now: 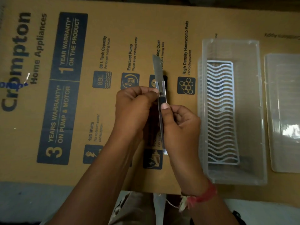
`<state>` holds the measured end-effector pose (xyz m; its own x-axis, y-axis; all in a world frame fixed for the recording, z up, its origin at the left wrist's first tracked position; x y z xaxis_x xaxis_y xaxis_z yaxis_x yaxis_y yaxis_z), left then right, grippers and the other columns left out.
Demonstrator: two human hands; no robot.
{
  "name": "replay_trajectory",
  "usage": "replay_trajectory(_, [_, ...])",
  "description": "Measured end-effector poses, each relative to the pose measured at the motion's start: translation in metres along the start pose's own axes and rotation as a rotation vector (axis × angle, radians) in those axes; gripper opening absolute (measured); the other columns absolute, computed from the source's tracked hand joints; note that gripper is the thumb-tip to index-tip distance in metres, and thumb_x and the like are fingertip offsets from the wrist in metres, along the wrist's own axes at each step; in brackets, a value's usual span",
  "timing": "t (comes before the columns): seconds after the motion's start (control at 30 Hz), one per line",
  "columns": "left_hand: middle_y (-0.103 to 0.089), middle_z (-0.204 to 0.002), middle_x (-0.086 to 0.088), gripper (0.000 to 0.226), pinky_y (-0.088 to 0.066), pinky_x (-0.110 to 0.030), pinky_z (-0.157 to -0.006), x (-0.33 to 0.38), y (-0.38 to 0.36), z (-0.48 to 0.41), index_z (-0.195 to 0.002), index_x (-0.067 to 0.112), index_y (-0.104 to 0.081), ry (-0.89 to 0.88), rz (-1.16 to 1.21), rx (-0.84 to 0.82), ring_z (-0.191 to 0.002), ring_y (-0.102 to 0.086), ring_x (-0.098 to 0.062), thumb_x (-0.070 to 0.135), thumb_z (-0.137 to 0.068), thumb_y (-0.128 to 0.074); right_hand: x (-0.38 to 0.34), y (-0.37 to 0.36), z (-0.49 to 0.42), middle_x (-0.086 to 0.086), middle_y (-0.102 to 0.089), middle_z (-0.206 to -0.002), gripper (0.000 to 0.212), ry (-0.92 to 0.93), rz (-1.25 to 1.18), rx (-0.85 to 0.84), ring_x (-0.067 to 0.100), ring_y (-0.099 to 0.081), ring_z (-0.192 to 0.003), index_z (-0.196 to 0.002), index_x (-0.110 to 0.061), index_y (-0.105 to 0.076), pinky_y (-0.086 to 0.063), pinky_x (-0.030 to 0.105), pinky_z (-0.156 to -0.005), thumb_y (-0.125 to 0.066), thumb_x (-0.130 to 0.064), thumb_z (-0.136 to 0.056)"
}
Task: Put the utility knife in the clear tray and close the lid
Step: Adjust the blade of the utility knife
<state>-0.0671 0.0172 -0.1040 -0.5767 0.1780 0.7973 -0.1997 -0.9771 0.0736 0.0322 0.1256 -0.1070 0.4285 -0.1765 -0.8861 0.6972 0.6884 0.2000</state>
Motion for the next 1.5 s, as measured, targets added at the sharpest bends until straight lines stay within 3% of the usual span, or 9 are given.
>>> replay_trajectory(0.17, [-0.064, -0.043, 0.009, 0.025, -0.046, -0.013, -0.043, 0.009, 0.0, -0.002, -0.066, 0.014, -0.067, -0.064, 0.013, 0.017, -0.04, -0.059, 0.0, 0.004, -0.09, -0.066, 0.002, 0.006, 0.011, -0.005, -0.074, -0.073, 0.009, -0.007, -0.012, -0.045, 0.006, -0.069, -0.06, -0.089, -0.025, -0.069, -0.053, 0.015, -0.055, -0.063, -0.021, -0.092])
replay_trajectory(0.33, [-0.065, -0.048, 0.01, 0.023, -0.047, -0.014, -0.05, 0.019, 0.001, -0.01, -0.068, 0.015, -0.068, -0.151, 0.018, 0.035, -0.043, -0.057, 0.002, 0.009, -0.09, -0.068, 0.013, 0.012, 0.025, -0.005, -0.077, -0.082, 0.017, -0.072, -0.018, -0.102, 0.006, -0.073, -0.069, -0.106, -0.019, -0.071, -0.055, 0.015, -0.059, -0.062, -0.016, -0.092])
replay_trajectory(0.5, [-0.07, -0.071, -0.004, 0.015, -0.047, -0.018, -0.056, 0.018, -0.006, -0.011, -0.077, 0.014, -0.07, -0.174, 0.054, 0.011, -0.053, -0.06, -0.003, 0.011, -0.091, -0.067, 0.013, 0.015, 0.032, -0.002, -0.079, -0.087, 0.023, -0.068, -0.077, -0.127, 0.01, -0.075, -0.072, -0.11, -0.015, -0.07, -0.055, 0.015, -0.06, -0.062, -0.007, -0.09])
replay_trajectory(0.63, [-0.074, -0.071, -0.002, 0.011, -0.051, -0.018, -0.055, 0.015, -0.015, -0.003, -0.091, 0.016, -0.07, -0.188, -0.001, -0.112, -0.06, -0.069, -0.01, 0.006, -0.091, -0.065, 0.013, 0.013, 0.034, -0.009, -0.078, -0.087, 0.024, -0.079, -0.128, -0.106, 0.008, -0.075, -0.07, -0.104, -0.023, -0.071, -0.054, 0.013, -0.059, -0.064, -0.005, -0.089])
replay_trajectory(0.8, [-0.079, -0.07, -0.004, 0.029, -0.052, -0.017, -0.048, 0.013, -0.019, 0.007, -0.117, 0.006, -0.061, -0.199, 0.003, -0.285, -0.06, -0.076, -0.015, -0.006, -0.091, -0.058, 0.019, 0.016, 0.038, -0.002, -0.079, -0.087, 0.023, -0.083, -0.167, -0.078, 0.013, -0.076, -0.073, -0.1, -0.021, -0.072, -0.057, 0.018, -0.06, -0.064, -0.003, -0.088])
replay_trajectory(1.07, [-0.076, -0.069, -0.016, 0.037, -0.061, -0.033, -0.057, 0.017, -0.024, 0.013, -0.115, 0.005, -0.061, -0.239, 0.017, -0.321, -0.062, -0.078, -0.025, -0.016, -0.085, -0.059, 0.017, 0.018, 0.041, 0.001, -0.079, -0.077, 0.013, -0.097, -0.193, -0.087, 0.015, -0.075, -0.062, -0.094, -0.015, -0.073, -0.059, 0.021, -0.056, -0.069, -0.007, -0.085])
replay_trajectory(1.27, [-0.077, -0.075, -0.02, 0.037, -0.062, -0.036, -0.059, 0.027, -0.023, 0.016, -0.116, 0.002, -0.06, -0.239, 0.038, -0.305, -0.064, -0.078, -0.027, -0.017, -0.084, -0.059, 0.001, 0.017, 0.039, 0.001, -0.077, -0.067, 0.009, -0.114, -0.236, -0.112, 0.02, -0.074, -0.055, -0.083, -0.017, -0.072, -0.062, 0.031, -0.054, -0.07, -0.008, -0.083])
replay_trajectory(1.4, [-0.077, -0.074, -0.018, 0.035, -0.061, -0.034, -0.057, 0.036, -0.03, 0.023, -0.114, 0.004, -0.058, -0.242, 0.063, -0.311, -0.063, -0.078, -0.025, -0.015, -0.086, -0.059, -0.016, 0.027, 0.038, 0.005, -0.078, -0.07, 0.016, -0.093, -0.261, -0.11, 0.019, -0.075, -0.058, -0.089, -0.013, -0.072, -0.06, 0.026, -0.053, -0.074, -0.015, -0.074])
replay_trajectory(1.5, [-0.077, -0.071, -0.015, 0.034, -0.059, -0.031, -0.052, 0.046, -0.04, 0.03, -0.113, 0.005, -0.059, -0.278, 0.076, -0.315, -0.06, -0.077, -0.019, -0.015, -0.085, -0.059, -0.037, 0.04, 0.035, -0.004, -0.078, -0.072, 0.023, -0.002, -0.18, -0.093, 0.011, -0.075, -0.063, -0.084, -0.027, -0.073, -0.059, 0.02, -0.055, -0.079, -0.029, -0.062])
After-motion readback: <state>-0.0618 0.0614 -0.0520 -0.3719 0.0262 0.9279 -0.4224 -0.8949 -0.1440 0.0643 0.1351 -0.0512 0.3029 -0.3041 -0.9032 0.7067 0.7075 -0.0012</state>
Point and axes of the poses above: each hand's wrist, its own z-axis away from the middle knuckle, its own y-axis out of the back of the hand, x = y × z, the point moved 9 cm from there along -z, towards the middle knuckle
